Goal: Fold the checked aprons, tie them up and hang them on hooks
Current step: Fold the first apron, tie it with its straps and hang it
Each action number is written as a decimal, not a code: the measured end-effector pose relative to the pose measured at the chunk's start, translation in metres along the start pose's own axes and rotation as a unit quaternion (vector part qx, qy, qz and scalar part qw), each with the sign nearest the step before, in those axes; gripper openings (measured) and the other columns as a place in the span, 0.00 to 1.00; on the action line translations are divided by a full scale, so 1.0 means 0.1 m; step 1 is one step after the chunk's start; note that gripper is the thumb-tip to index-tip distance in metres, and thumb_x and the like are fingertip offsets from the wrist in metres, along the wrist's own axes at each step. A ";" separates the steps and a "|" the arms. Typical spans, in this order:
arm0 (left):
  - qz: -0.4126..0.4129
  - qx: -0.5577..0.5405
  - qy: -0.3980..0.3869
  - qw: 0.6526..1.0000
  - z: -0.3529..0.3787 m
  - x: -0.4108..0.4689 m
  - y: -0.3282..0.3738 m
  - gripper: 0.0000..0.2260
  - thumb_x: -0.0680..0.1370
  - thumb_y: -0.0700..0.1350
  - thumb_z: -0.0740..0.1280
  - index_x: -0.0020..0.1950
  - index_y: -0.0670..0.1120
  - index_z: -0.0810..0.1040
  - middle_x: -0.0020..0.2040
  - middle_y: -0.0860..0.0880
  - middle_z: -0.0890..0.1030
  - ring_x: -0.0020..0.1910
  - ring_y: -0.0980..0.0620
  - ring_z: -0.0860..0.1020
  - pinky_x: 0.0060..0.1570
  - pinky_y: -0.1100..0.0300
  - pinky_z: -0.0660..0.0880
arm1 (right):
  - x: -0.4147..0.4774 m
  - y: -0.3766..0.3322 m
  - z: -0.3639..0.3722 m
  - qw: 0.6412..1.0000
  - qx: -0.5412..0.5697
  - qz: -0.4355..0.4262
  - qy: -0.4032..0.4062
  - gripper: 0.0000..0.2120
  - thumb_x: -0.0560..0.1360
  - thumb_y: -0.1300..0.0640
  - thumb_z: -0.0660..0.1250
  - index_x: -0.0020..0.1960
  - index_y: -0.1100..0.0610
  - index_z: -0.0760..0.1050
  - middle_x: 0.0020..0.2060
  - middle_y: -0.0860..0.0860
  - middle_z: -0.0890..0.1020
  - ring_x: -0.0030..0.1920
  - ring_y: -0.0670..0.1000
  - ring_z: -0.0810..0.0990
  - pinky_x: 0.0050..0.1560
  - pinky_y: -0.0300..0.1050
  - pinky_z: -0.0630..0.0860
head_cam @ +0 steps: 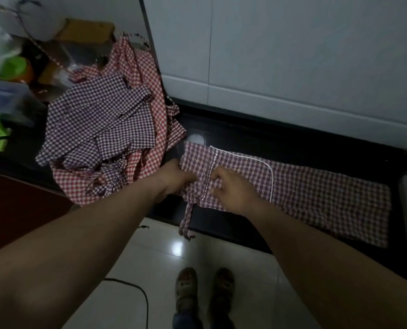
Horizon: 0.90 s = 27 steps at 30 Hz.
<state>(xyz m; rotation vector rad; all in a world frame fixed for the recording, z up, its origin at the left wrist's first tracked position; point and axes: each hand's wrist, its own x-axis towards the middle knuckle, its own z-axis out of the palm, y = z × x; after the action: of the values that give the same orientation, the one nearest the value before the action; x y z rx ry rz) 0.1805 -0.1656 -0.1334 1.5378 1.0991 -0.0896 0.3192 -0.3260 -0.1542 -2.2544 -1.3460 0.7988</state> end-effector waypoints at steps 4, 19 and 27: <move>0.004 0.003 0.014 1.000 -0.09 0.09 -0.06 0.13 0.79 0.39 0.73 0.63 0.41 0.80 0.58 0.45 0.85 0.48 0.48 0.84 0.49 0.54 0.84 | 0.03 -0.14 -0.05 0.997 0.063 0.052 -0.019 0.11 0.81 0.46 0.66 0.61 0.47 0.74 0.54 0.47 0.77 0.50 0.50 0.78 0.48 0.46 0.73; 0.229 0.233 0.079 0.942 0.21 -0.25 0.18 0.09 0.78 0.51 0.67 0.56 0.51 0.73 0.49 0.52 0.81 0.45 0.50 0.80 0.47 0.53 0.78 | -0.09 -0.48 -0.22 0.906 0.384 0.177 -0.016 0.24 0.82 0.32 0.52 0.60 0.45 0.79 0.50 0.44 0.85 0.51 0.43 0.84 0.54 0.43 0.78; 0.208 0.129 0.010 0.969 0.39 0.01 0.17 0.10 0.82 0.42 0.67 0.63 0.51 0.81 0.57 0.48 0.81 0.54 0.51 0.82 0.60 0.54 0.79 | -0.03 -0.07 -0.26 0.826 0.456 0.329 0.041 0.19 0.79 0.50 0.69 0.66 0.59 0.77 0.55 0.54 0.86 0.56 0.57 0.85 0.63 0.60 0.80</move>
<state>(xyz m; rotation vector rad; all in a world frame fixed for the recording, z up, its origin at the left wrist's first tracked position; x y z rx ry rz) 0.2121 -0.1945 -0.1343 1.9789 0.7798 0.0742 0.3298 -0.3263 -0.1295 -1.8376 0.0150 1.2012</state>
